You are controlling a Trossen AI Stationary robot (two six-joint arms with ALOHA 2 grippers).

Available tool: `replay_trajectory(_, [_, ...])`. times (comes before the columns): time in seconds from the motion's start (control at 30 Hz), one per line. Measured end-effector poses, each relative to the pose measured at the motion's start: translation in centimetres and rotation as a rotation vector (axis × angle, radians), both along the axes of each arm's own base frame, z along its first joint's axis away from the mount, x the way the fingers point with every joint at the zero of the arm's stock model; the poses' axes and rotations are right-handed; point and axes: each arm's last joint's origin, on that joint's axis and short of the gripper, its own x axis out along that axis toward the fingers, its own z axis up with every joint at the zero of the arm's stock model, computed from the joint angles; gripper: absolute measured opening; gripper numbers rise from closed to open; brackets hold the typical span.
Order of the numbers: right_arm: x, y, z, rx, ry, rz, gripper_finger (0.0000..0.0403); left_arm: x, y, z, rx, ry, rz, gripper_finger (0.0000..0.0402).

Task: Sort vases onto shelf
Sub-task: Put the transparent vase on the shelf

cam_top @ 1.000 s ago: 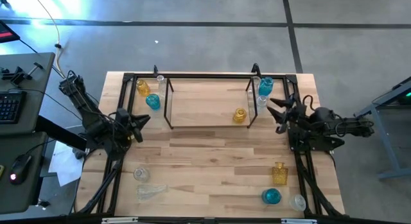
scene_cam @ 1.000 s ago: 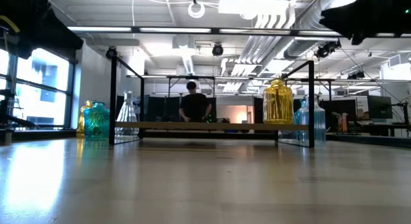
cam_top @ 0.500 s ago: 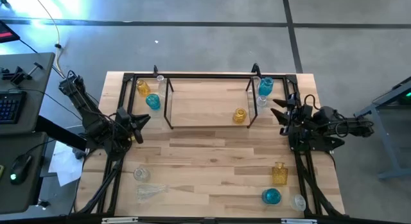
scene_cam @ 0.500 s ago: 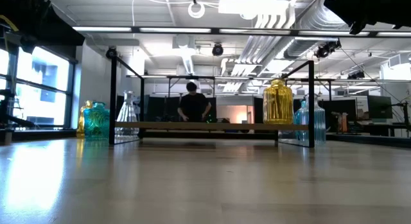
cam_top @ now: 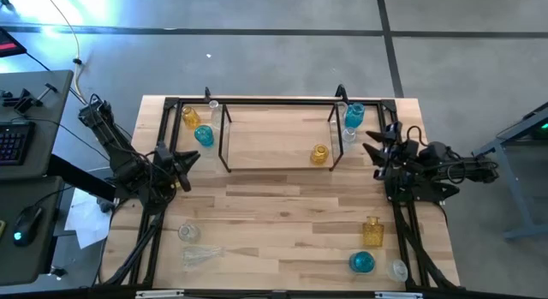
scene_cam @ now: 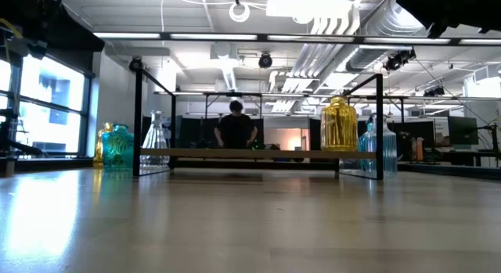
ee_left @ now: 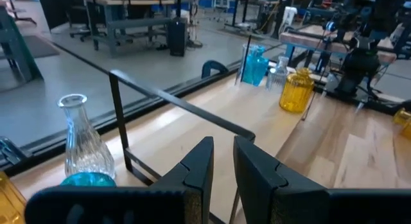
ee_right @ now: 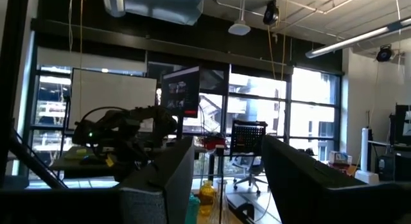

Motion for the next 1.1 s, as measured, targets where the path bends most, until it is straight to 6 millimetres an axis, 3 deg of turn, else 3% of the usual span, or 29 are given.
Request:
replay_trajectory(0.27, [0.2,0.0,0.9,-0.016,0.045,0.003,0.0170,0.0,0.0,0.0,0.004,-0.010,0.003,0.0053])
replay_trajectory(0.47, [1.8,0.2,6.0,-0.060,0.210,-0.006,0.0170,0.0,0.0,0.0,0.004,-0.011,0.003,0.0054])
replay_trajectory(0.67, [3.9,-0.5,10.9,-0.084,0.611,-0.331,0.0170,0.0,0.0,0.0,0.004,-0.011,0.003,0.0053])
replay_trajectory(0.8, [4.1,-0.7,13.3,-0.006,0.762,-0.420,0.0170,0.0,0.0,0.0,0.005,-0.010,0.003,0.0055])
replay_trajectory(0.93, [3.7,-0.7,14.0,0.113,0.863,-0.432,0.0170,0.0,0.0,0.0,0.005,-0.010,0.003,0.0056])
replay_trajectory(1.1, [2.4,-1.0,12.5,0.263,1.003,-0.508,0.0170,0.0,0.0,0.0,0.012,-0.005,0.002,0.0056])
